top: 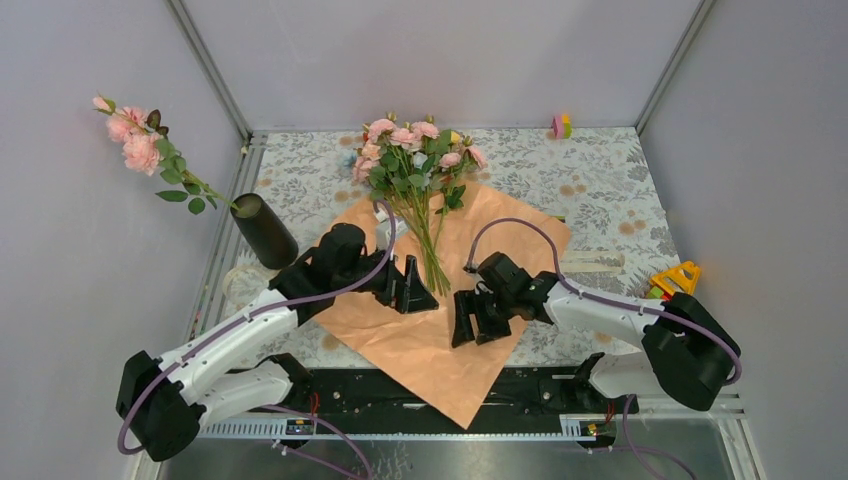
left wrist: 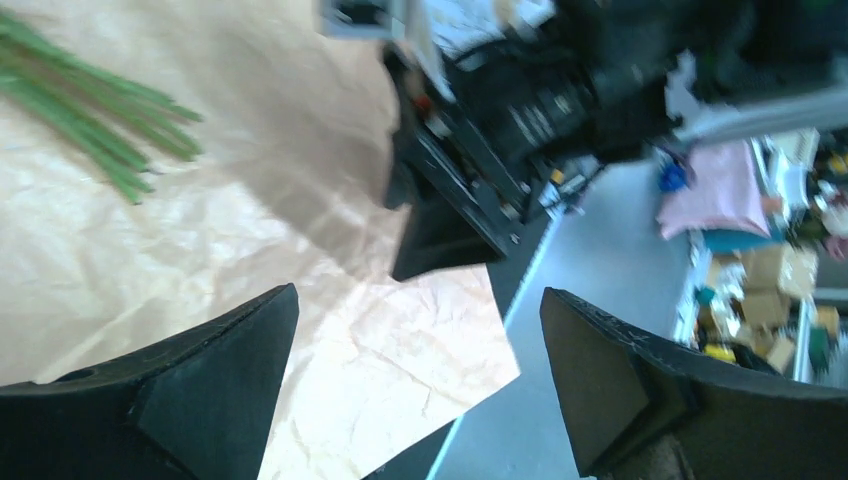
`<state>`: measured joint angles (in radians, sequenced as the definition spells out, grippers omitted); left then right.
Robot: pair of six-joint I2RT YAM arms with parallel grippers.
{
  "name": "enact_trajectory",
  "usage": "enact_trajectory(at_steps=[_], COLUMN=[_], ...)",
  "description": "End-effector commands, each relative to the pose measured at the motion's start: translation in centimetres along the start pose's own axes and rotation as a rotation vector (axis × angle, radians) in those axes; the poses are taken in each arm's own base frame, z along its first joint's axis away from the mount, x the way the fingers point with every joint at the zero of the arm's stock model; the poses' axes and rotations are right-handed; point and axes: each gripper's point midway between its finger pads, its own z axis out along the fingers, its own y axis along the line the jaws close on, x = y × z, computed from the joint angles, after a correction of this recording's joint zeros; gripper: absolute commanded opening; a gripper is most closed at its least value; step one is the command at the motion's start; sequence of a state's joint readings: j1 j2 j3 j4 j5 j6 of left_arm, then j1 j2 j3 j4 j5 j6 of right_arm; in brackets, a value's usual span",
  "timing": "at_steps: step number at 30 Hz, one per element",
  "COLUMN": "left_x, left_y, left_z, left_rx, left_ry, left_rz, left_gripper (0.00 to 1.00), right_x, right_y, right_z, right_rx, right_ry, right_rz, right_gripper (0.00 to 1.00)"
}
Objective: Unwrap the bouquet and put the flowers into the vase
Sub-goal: Unfold the wrapping paper at the center of the board.
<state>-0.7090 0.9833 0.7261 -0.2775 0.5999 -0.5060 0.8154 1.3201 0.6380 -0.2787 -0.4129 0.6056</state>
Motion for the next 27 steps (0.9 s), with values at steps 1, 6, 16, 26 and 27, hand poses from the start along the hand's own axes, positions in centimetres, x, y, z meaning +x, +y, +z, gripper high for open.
enact_trajectory(at_steps=[1,6,16,26,27], left_x=[-1.6,-1.8,-2.7,-3.8,-3.8], left_y=[5.1,8.7,13.1,15.6,15.8], left_z=[1.1,1.7,3.1,4.2,4.4], left_rx=[-0.246,-0.394,-0.480,-0.498,-0.498], left_ry=[-0.116,-0.164,-0.217,-0.219,-0.214], left_rz=[-0.097,-0.174,-0.273,-0.320,-0.321], left_gripper=[0.99,0.99,0.99,0.99,0.99], right_x=[0.5,-1.2,-7.6,-12.2,-12.4], right_y=[-0.7,-0.8,-7.6,-17.6,-18.2], right_z=[0.5,-0.9,-6.7,-11.6,-11.8], right_rx=[0.054,0.129,0.346,0.417,0.423], right_ry=[-0.038,-0.123,-0.338,-0.575,-0.592], right_rz=[0.027,0.035,0.200,0.528,0.548], right_gripper=[0.76,0.77,0.86,0.92,0.92])
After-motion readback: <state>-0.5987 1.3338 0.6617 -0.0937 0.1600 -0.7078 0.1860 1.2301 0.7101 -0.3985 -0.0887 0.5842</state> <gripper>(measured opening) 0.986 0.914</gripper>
